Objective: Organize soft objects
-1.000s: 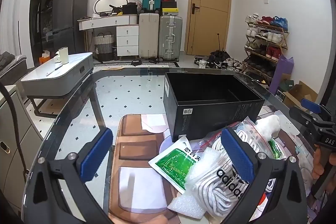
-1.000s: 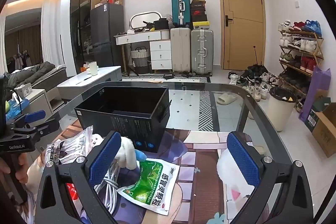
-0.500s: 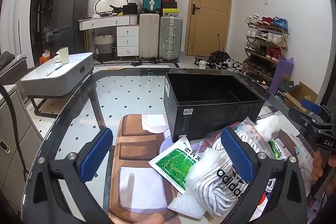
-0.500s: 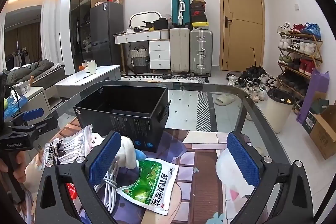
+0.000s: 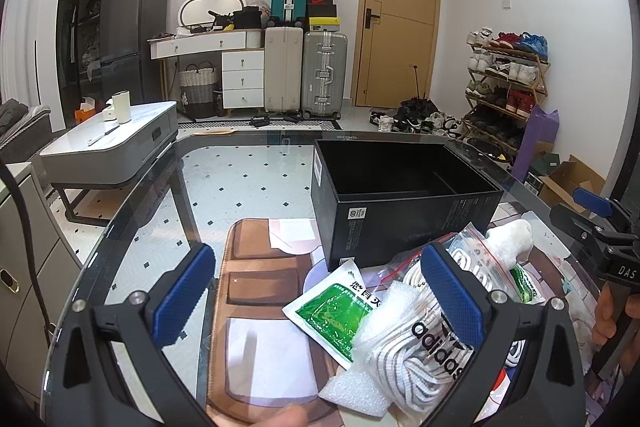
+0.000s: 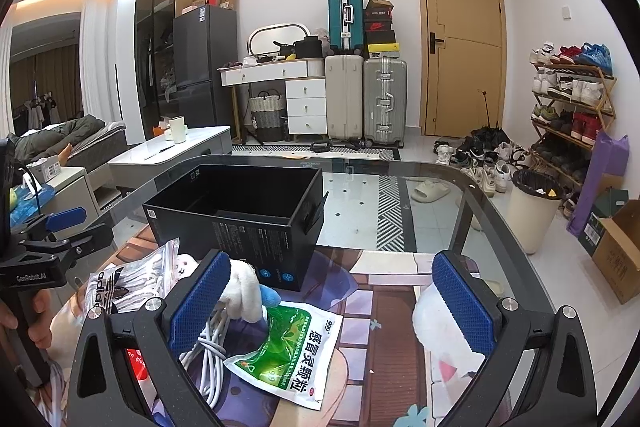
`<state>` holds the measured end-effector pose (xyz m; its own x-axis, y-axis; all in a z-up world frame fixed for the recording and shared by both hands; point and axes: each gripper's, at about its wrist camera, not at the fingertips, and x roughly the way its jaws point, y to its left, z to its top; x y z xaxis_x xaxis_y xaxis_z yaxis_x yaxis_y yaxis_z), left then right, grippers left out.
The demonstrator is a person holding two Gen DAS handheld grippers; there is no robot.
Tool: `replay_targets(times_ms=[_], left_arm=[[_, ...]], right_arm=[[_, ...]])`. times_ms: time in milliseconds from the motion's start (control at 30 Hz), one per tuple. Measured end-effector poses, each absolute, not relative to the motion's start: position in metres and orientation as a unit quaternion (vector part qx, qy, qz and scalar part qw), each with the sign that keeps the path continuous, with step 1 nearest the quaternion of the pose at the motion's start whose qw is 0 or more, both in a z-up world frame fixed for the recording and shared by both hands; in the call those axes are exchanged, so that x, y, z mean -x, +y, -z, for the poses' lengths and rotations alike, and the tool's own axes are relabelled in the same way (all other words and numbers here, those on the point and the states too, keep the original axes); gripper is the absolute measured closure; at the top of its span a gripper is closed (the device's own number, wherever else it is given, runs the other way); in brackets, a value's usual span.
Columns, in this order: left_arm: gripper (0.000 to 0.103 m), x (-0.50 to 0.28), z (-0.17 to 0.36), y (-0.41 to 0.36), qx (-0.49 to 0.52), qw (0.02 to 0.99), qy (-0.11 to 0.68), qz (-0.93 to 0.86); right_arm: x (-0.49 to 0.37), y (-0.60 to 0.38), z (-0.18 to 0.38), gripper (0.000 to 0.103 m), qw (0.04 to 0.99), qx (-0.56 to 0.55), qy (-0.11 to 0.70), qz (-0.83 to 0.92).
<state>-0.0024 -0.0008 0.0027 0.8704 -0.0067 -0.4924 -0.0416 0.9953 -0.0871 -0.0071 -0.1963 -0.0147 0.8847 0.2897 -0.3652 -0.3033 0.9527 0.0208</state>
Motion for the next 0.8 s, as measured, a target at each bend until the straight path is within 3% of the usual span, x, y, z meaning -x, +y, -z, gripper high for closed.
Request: replay_targets(times_ms=[800], left_arm=[[0.0, 0.0059, -0.0057, 0.0036, 0.04, 0.967, 0.253, -0.01]], right_arm=[[0.0067, -0.1918, 0.0152, 0.001, 0.969, 0.02, 0.184, -0.161]])
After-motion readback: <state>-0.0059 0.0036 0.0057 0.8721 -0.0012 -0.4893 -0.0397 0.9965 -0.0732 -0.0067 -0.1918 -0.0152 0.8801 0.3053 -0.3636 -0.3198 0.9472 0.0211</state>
